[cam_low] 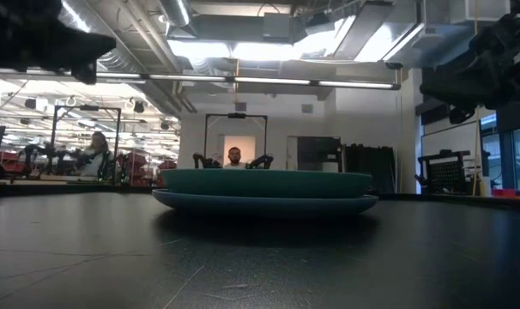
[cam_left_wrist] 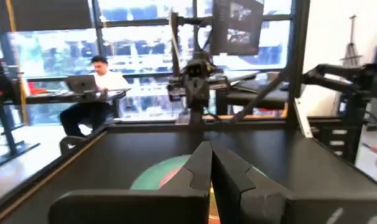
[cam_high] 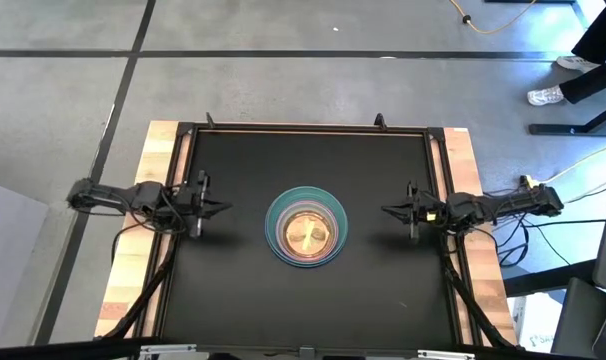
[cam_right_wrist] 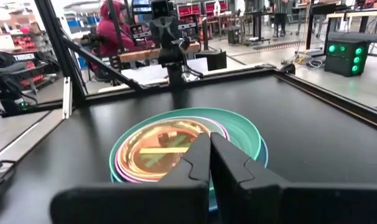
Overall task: Stack plastic plates
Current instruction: Return to Home Position
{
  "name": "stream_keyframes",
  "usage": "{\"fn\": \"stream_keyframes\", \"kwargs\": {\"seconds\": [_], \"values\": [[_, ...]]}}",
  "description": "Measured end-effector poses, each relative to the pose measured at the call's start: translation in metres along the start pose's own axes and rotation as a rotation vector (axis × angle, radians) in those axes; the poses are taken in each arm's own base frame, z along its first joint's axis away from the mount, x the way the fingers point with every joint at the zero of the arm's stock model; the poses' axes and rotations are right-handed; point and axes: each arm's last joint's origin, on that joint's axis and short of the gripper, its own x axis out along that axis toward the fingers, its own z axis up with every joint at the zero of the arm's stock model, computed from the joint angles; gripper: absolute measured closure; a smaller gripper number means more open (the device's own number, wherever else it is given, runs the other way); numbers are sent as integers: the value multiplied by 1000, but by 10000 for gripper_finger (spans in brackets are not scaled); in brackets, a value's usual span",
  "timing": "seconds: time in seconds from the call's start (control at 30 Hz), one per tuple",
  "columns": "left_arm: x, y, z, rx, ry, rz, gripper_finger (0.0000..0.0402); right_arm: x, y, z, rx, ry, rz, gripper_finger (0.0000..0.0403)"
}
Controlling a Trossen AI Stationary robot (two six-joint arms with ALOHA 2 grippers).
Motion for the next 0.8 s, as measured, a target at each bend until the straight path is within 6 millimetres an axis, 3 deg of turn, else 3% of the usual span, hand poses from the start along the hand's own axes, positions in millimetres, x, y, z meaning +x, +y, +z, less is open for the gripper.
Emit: {"fn": "stream_keyframes", "kwargs": {"seconds": [0.17,0.33,0.8], "values": [[3,1,-20,-28,64,-15,401,0,0,0,1,0,1,397],[2,1,-21,-20,69,-91,401,0,0,0,0,1,2,397],[3,8,-22,92,76,3,401,0,0,0,0,3,1,397]]}}
